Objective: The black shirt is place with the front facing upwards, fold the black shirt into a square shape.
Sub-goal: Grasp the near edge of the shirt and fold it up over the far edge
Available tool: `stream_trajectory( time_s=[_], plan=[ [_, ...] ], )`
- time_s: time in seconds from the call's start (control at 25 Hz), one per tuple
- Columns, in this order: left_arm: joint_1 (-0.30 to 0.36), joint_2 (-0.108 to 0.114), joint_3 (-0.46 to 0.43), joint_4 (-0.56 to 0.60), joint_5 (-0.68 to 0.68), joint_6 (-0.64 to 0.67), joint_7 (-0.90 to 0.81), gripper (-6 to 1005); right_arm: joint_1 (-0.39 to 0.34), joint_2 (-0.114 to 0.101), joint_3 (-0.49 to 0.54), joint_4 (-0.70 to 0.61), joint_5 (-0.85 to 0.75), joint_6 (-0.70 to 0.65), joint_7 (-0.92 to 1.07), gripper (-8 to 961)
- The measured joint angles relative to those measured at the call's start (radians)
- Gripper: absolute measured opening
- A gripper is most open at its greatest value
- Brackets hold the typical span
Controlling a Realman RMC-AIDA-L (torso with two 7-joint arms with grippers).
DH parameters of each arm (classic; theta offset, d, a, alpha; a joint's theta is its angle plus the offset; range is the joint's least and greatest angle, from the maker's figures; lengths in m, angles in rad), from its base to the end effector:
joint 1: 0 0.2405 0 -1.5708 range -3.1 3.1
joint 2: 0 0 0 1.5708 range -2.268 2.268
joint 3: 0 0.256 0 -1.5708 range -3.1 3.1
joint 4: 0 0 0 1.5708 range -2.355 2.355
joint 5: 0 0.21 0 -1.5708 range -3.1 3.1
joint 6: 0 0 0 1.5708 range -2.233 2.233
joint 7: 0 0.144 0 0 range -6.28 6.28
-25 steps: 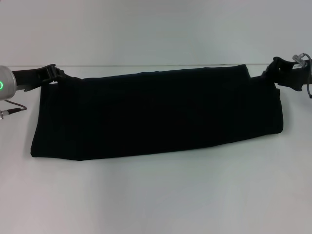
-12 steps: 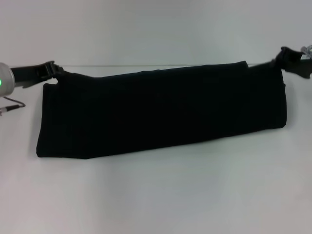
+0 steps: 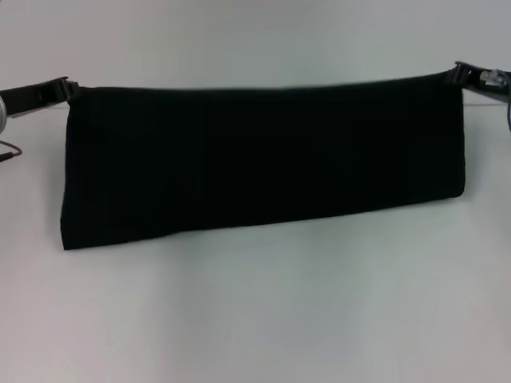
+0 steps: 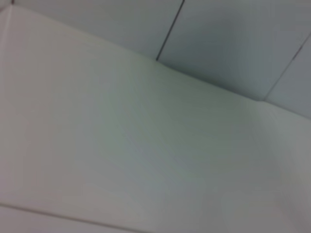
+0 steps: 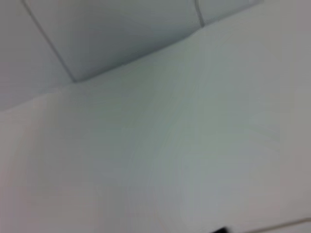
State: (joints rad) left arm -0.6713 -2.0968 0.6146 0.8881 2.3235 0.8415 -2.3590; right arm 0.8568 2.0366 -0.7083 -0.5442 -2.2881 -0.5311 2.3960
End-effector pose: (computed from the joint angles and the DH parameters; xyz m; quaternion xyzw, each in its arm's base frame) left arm -0.2779 0.4432 0.0824 -0.7025 -0.5273 -0.2165 0.4262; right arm 0.2541 0.4881 0.0436 -0.6858 0.5387 0.2053 0.4443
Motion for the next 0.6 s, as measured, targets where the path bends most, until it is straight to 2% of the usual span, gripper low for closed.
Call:
stream_trajectory(
  time_s=[0.24, 0.36, 0.6],
  plan=[
    [-0.009, -0.001, 0.016, -0.024, 0.006, -0.068, 0.002, 77, 0.027, 0.029, -0.010, 0.034, 0.039, 0.161, -0.108, 17],
    [-0.011, 0.000, 0.039, -0.049, 0.009, -0.115, -0.005, 77, 0.056, 0.035, -0.029, 0.067, 0.041, 0.223, -0.134, 17],
    [-0.016, -0.001, 0.045, -0.054, 0.010, -0.156, -0.007, 79, 0.082, 0.048, -0.053, 0.044, 0.042, 0.262, -0.134, 16]
  ],
)
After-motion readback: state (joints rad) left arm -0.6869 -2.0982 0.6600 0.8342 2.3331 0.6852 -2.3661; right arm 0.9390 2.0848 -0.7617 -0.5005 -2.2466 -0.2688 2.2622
